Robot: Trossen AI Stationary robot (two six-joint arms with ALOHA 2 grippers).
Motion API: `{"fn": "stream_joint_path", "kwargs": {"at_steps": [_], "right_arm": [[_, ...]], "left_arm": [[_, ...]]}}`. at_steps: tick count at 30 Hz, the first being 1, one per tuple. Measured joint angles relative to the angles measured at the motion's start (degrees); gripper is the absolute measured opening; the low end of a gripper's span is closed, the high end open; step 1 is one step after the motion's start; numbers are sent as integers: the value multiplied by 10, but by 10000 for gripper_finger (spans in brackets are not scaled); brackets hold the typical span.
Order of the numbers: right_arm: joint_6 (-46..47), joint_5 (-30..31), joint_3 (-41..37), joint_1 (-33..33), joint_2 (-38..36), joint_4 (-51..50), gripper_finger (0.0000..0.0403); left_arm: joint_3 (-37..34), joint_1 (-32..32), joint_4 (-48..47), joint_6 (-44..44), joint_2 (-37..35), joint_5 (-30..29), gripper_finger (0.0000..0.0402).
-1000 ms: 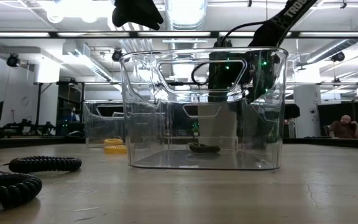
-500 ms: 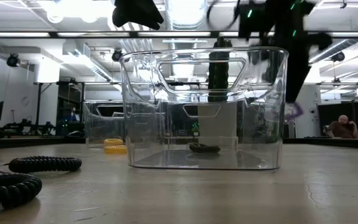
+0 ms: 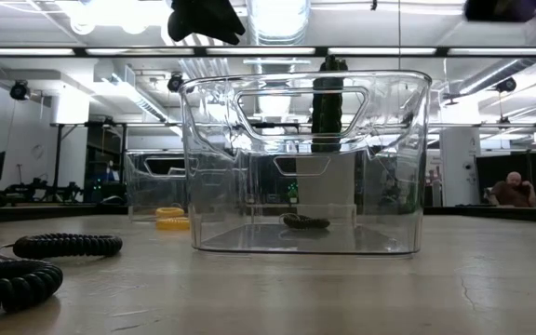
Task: Sort spring keychains
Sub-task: Put the purple spring keychain into the green bin
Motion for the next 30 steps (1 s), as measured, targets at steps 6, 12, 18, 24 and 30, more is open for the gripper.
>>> {"fn": "stream_joint_path", "kwargs": {"at_steps": [6,12,18,24,30], "right_arm": [[44,-11,23,73,83,3,11],[-3,-51,17,102,169,4,11],[-79,-51,15,107,231,4,12],[-94,-49,14,109,263,2,13],[-89,-28,13,108,264,0,40]], "left_arm": [[0,0,-1,-1,0,11,128],[-1,0,-23,-26,0,40,128],[-1,-2,-88,-81,0,138,128],[-2,-20,-174,-191,0,269,128],[-13,-81,-183,-261,3,233,129]]}}
